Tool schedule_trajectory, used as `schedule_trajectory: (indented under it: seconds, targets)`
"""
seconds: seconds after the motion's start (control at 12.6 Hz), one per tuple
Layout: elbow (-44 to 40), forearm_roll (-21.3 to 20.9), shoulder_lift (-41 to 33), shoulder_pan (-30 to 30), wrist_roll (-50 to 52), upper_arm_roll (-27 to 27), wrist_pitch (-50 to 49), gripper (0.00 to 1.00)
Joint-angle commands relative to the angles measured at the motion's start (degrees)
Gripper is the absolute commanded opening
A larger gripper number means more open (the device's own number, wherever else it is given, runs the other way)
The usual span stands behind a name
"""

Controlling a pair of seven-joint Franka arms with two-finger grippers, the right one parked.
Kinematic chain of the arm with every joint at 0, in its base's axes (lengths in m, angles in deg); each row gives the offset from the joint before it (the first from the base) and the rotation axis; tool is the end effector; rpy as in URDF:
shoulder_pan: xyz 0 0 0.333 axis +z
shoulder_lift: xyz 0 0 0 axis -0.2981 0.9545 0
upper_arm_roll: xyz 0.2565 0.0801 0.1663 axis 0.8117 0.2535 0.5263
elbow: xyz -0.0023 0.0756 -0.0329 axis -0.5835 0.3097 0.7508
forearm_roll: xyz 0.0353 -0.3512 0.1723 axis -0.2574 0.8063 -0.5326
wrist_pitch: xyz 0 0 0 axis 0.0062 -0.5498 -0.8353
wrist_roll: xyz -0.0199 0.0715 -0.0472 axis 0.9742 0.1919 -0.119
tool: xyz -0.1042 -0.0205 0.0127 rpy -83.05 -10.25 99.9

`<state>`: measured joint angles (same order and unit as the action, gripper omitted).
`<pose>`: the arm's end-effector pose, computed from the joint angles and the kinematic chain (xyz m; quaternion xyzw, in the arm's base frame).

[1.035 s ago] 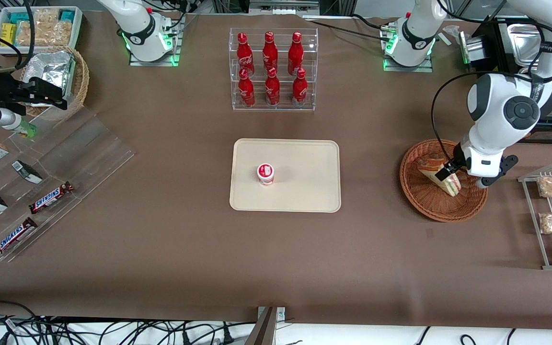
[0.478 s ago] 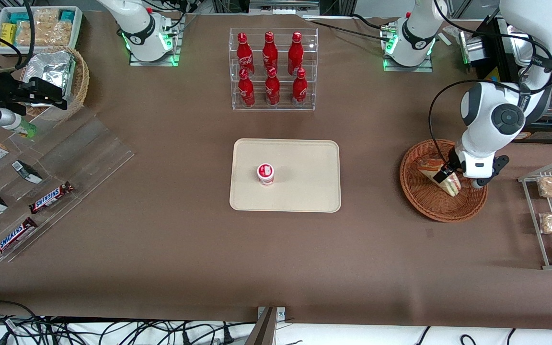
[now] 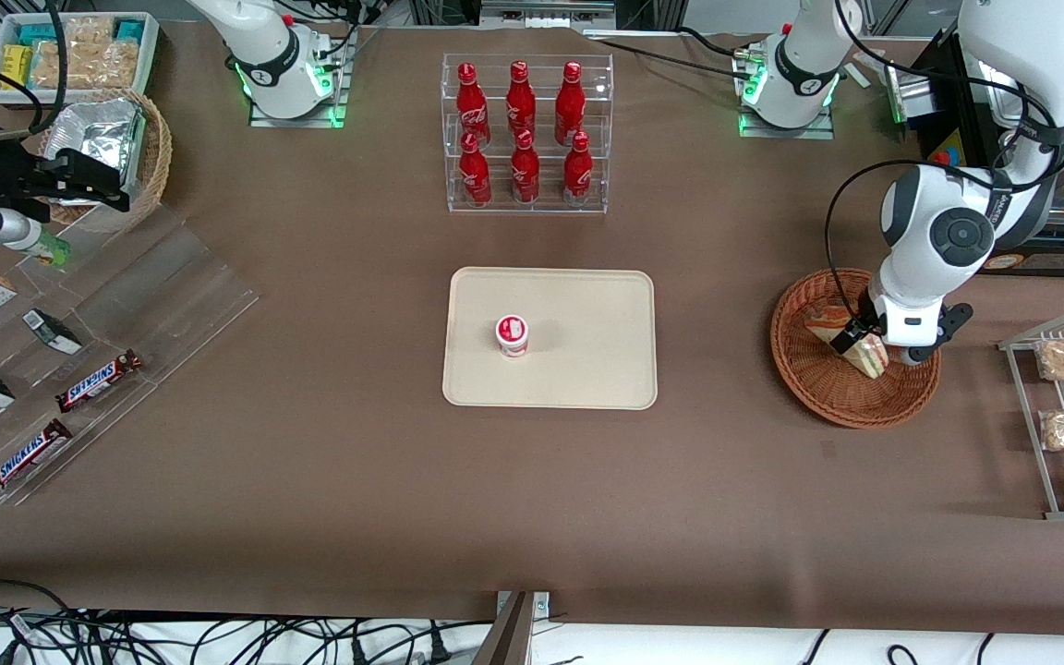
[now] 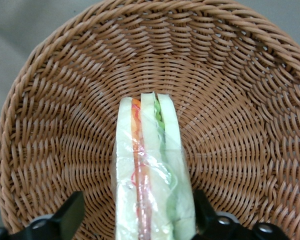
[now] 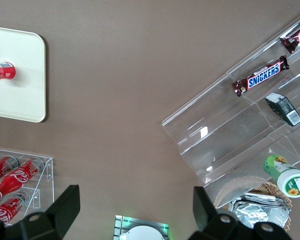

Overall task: Place sandwich from basket to tray
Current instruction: 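Close the left gripper on the wrapped sandwich and lift it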

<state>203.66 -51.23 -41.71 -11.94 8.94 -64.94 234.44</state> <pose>0.5351 0.0192 0.2289 -0.9302 -0.3617 -0.0234 0.0577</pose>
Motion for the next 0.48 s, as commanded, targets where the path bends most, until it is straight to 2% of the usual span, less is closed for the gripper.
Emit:
schedule_trajectory:
  seconds: [0.0,0.08,0.16,0.4]
  targets:
    - [-1.01,-1.72,0.77,0.13,4.59,-0.39,0.12,0.26]
    - [-1.44,-1.72,0.95,0.13,5.91,-0.48,0.03,0.05]
    - [-1.62,-1.72,0.95,-0.04,6.44,-0.57,0.03,0.00]
    - [-3.46,-1.72,0.25,0.05,5.75,-0.66,-2.42,0.00]
